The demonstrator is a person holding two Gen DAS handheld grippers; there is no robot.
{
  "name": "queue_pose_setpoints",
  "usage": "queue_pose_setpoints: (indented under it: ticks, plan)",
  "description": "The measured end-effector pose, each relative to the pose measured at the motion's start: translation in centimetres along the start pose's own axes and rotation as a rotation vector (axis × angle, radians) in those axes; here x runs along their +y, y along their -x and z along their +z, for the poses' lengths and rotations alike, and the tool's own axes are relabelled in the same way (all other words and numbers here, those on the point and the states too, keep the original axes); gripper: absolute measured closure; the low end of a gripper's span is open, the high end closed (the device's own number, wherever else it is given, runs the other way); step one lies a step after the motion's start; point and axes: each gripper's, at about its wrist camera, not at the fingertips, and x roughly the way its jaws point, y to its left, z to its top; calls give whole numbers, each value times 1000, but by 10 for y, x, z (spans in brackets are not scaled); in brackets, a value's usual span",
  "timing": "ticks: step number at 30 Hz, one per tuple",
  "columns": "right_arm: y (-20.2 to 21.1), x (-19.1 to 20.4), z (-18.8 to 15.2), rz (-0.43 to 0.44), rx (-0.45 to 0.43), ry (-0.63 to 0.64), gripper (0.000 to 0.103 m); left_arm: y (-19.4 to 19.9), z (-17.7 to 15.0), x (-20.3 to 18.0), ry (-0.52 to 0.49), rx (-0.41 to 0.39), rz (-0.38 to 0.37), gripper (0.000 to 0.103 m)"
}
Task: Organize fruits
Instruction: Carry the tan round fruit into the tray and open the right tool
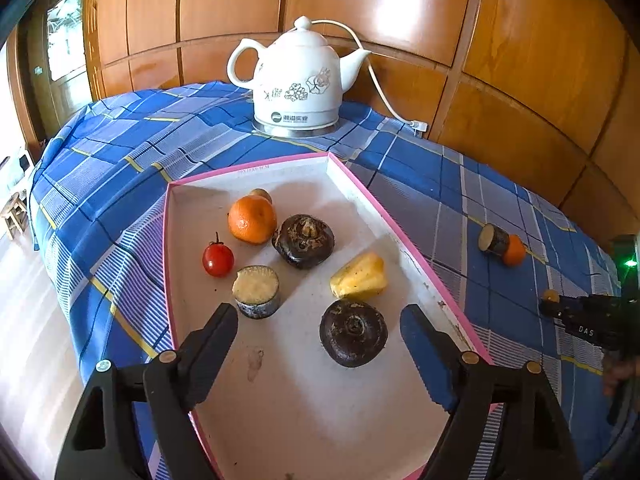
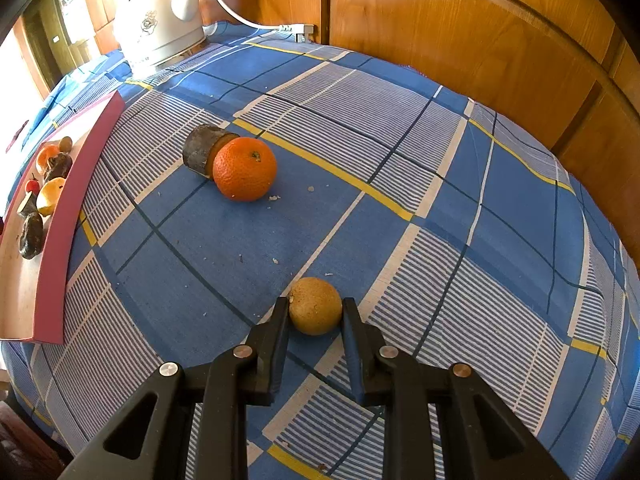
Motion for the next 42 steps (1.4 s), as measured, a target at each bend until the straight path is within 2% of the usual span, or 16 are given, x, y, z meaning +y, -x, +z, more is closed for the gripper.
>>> queue_pose_setpoints:
  ticks: [13, 21, 25, 31, 36, 42]
  plan:
    - [0, 0, 1, -5, 0, 3, 78, 1, -2, 7, 10, -2, -1, 19]
    - [1, 0, 2, -6, 5, -8, 78, 14, -4, 25, 29, -41, 21, 19]
    - [11, 7, 8, 33, -4, -20, 78, 21, -9, 38, 38, -57, 45, 19]
    - [44, 51, 31, 181, -93, -8, 78, 29, -14, 59, 59, -85, 70, 19]
    - [48, 115, 57, 331, -124, 33, 78, 30, -16, 67, 73, -97, 68, 19]
    - [28, 175, 91, 376, -123, 69, 78, 30, -16, 75, 76, -109, 55, 19]
